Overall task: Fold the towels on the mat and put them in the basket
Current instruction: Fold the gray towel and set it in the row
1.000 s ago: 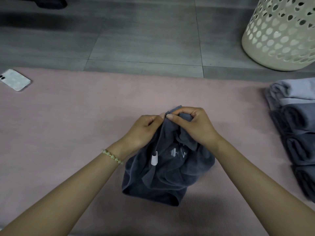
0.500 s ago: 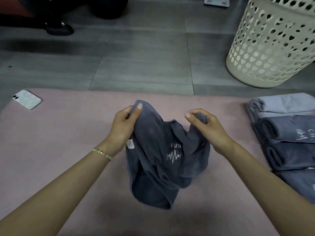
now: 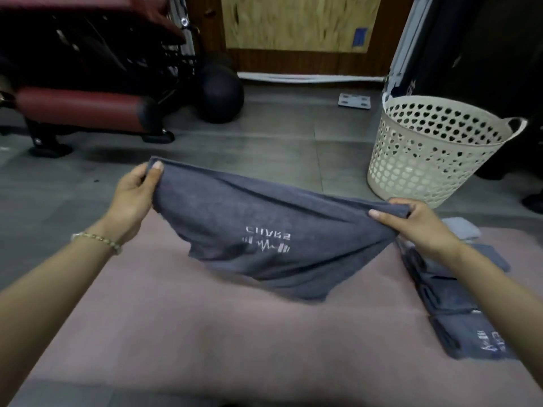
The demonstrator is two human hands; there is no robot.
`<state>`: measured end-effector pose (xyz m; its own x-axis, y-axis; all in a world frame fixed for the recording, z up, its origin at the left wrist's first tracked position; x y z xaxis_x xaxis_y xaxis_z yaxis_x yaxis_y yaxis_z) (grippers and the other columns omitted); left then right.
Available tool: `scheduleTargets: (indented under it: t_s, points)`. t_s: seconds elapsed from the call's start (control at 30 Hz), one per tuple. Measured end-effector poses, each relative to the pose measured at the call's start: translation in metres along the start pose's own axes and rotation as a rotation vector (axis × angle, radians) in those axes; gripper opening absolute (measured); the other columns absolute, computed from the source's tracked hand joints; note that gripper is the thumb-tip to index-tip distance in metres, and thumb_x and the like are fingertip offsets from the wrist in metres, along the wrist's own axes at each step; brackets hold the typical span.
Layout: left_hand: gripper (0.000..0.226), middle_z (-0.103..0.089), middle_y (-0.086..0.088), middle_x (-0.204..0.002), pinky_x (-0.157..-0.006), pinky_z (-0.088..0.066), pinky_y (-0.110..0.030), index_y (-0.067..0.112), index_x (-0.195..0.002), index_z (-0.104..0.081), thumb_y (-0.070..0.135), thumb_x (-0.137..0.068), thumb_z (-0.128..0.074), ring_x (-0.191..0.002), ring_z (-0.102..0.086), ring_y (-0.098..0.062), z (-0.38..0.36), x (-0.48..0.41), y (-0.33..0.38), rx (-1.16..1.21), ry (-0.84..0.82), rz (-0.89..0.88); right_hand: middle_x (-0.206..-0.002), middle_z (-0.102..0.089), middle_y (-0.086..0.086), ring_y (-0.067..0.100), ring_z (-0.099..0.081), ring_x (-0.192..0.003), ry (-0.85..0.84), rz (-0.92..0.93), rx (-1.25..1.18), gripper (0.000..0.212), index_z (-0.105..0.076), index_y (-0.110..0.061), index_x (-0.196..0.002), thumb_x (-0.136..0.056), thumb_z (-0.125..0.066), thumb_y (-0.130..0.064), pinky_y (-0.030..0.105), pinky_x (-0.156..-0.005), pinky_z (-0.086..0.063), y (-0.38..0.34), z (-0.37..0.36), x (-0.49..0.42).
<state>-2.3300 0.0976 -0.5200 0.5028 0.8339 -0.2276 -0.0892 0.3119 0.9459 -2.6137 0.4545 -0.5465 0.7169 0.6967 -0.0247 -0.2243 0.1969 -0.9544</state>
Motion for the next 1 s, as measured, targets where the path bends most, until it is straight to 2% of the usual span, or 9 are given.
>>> scheduleTargets:
  t_s: [0.13,0.23,0.37,0.43,0.53,0.67,0.73,0.83,1.0]
  points:
    - [0.03,-0.058,0.0,-0.06,-0.035,-0.034,-0.015,0.01,-0.09,-0.064,0.032,-0.099,-0.046,-0.041,-0.046,-0.006,0.021,0.007,0.023,-0.059,-0.082,0.029,-0.054,-0.065,-0.012,-0.003,-0.058,-0.05,0.131,0.013,-0.126,0.012,-0.064,-0.009,-0.075,-0.085,-0.066,-0.016,0.01,-0.047,-0.044,-0.029,0.011,0.007]
    - [0.035,-0.055,-0.008,-0.065,-0.039,-0.032,-0.018,0.01,-0.09,-0.066,0.037,-0.098,-0.045,-0.049,-0.043,-0.017,0.024,0.014,0.021,-0.01,-0.165,0.131,-0.06,-0.069,-0.009,-0.001,-0.063,-0.055,0.074,-0.047,-0.168,0.025,-0.067,-0.01,-0.08,-0.076,-0.07,-0.034,0.01,-0.05,-0.046,-0.033,0.004,0.012]
    - [0.033,-0.07,0.006,-0.066,-0.056,-0.044,-0.025,0.017,-0.088,-0.068,0.043,-0.094,-0.048,-0.058,-0.061,-0.01,0.015,0.028,0.013,0.128,-0.202,0.295,-0.069,-0.073,-0.004,0.007,-0.067,-0.065,0.1,-0.087,-0.259,0.039,-0.07,-0.01,-0.082,-0.063,-0.073,-0.045,0.013,-0.056,-0.051,-0.026,0.01,0.013]
    - [0.046,-0.073,0.004,-0.073,-0.059,-0.053,-0.021,0.014,-0.085,-0.071,0.059,-0.078,-0.062,-0.064,-0.066,-0.007,0.005,0.038,0.012,0.111,-0.343,0.321,-0.074,-0.074,0.0,0.012,-0.066,-0.069,0.01,-0.125,-0.222,0.036,-0.072,-0.01,-0.081,-0.069,-0.074,-0.043,0.016,-0.059,-0.053,-0.021,0.011,0.017]
    - [0.073,-0.073,-0.007,-0.084,-0.06,-0.055,-0.019,0.016,-0.081,-0.076,0.075,-0.038,-0.077,-0.075,-0.068,-0.014,-0.005,0.055,0.008,0.046,-0.6,0.344,-0.089,-0.074,0.009,0.016,-0.069,-0.077,-0.277,-0.206,-0.168,0.065,-0.076,-0.011,-0.091,-0.048,-0.085,-0.059,0.022,-0.066,-0.055,-0.012,-0.002,0.03]
    - [0.086,-0.074,-0.003,-0.096,-0.067,-0.056,-0.019,0.018,-0.093,-0.074,0.076,-0.031,-0.077,-0.088,-0.069,-0.012,-0.023,0.052,-0.019,0.092,-0.611,0.426,-0.086,-0.074,0.008,0.015,-0.071,-0.075,-0.304,-0.299,-0.168,0.074,-0.077,-0.013,-0.087,-0.035,-0.086,-0.065,0.019,-0.062,-0.056,0.015,0.0,0.023]
    - [0.09,-0.073,0.0,-0.101,-0.074,-0.054,-0.019,0.016,-0.102,-0.069,0.077,-0.037,-0.076,-0.094,-0.068,-0.009,-0.038,0.04,-0.043,0.077,-0.548,0.459,-0.092,-0.074,0.009,0.014,-0.071,-0.081,-0.245,-0.306,-0.125,0.08,-0.076,-0.013,-0.091,-0.034,-0.084,-0.068,0.018,-0.065,-0.056,0.031,0.0,0.008]
    - [0.05,-0.067,-0.004,-0.114,-0.089,-0.047,-0.024,0.013,-0.11,-0.064,0.055,-0.084,-0.055,-0.11,-0.059,-0.016,-0.064,0.011,-0.074,0.069,-0.426,0.468,-0.088,-0.074,0.004,0.009,-0.07,-0.077,-0.051,-0.321,-0.168,0.088,-0.072,-0.006,-0.097,-0.032,-0.085,-0.065,0.015,-0.062,-0.054,0.053,0.009,-0.025]
    - [0.033,-0.071,0.008,-0.075,-0.064,-0.051,-0.02,0.018,-0.09,-0.065,0.042,-0.097,-0.044,-0.079,-0.061,-0.014,-0.093,-0.049,-0.06,0.194,-0.194,0.293,-0.081,-0.075,-0.006,0.002,-0.068,-0.078,0.163,-0.163,-0.351,0.073,-0.069,-0.013,-0.089,-0.035,-0.084,-0.06,0.015,-0.07,-0.054,0.048,0.029,-0.08]
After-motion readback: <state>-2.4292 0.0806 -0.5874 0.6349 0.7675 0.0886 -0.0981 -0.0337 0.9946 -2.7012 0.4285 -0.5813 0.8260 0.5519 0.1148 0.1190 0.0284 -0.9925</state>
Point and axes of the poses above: each hand's wrist, its own x-axis away from the middle knuckle, its own z-axis out of the back of the hand, y = z × x, the point moved 9 cm from there along -x, towards the middle knuckle
